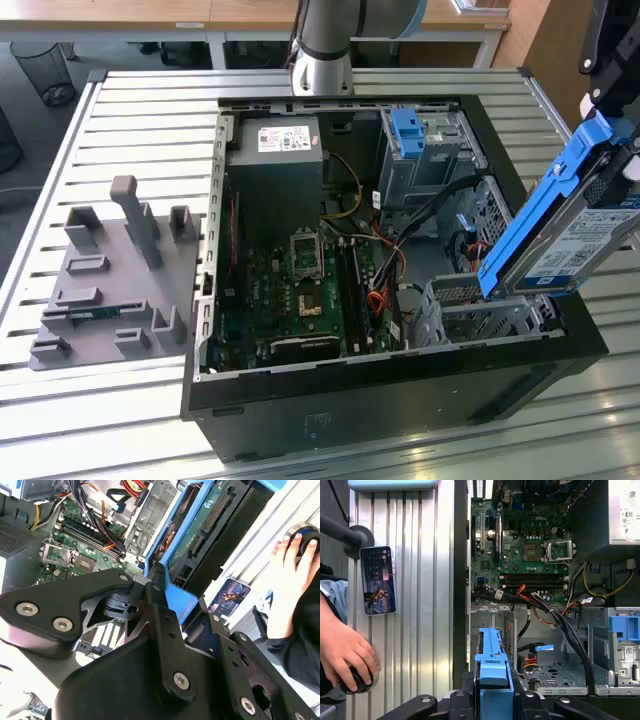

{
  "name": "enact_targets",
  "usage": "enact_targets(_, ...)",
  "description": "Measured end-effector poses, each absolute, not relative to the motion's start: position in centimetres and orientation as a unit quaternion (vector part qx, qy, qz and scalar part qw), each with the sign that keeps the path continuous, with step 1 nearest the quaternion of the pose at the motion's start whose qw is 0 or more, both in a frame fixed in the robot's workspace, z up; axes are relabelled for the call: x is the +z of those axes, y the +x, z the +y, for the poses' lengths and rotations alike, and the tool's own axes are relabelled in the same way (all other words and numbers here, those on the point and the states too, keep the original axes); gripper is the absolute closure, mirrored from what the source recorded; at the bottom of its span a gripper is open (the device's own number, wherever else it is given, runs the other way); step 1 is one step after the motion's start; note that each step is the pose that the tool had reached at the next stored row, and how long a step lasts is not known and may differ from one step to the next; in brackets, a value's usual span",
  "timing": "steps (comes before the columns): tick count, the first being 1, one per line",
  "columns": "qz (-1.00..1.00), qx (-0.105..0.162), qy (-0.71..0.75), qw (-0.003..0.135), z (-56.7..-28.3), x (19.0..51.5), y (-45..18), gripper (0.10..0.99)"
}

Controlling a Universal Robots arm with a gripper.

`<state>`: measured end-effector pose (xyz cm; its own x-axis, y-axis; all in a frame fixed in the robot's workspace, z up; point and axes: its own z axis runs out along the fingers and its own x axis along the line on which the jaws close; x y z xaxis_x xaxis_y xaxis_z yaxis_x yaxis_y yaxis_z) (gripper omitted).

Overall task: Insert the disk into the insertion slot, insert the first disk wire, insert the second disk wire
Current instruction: 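Insert the disk into the insertion slot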

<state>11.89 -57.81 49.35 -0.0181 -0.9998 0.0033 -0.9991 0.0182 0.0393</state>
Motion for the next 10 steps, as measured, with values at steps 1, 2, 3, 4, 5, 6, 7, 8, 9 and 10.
enact_targets(1,-0.713,-0.013,0.701,0.015,-57.81,49.34,11.89,0.722)
enact_targets(2,-0.713,-0.013,0.7,0.015,-57.81,49.35,11.89,0.722)
enact_targets(3,-0.713,-0.013,0.701,0.015,-57.81,49.35,11.89,0.722)
enact_targets(4,-0.713,-0.013,0.701,0.015,-57.81,49.34,11.89,0.722)
enact_targets(5,-0.713,-0.013,0.701,0.015,-57.81,49.35,11.89,0.722)
enact_targets(6,-0.713,-0.013,0.701,0.015,-57.81,49.35,11.89,0.722)
enact_targets(7,-0.713,-0.013,0.701,0.015,-57.81,49.35,11.89,0.722)
enact_targets(8,-0.713,-0.013,0.701,0.015,-57.81,49.35,11.89,0.722)
enact_targets(9,-0.713,-0.013,0.701,0.015,-57.81,49.35,11.89,0.722)
enact_targets(10,-0.713,-0.013,0.701,0.015,-57.81,49.35,11.89,0.722)
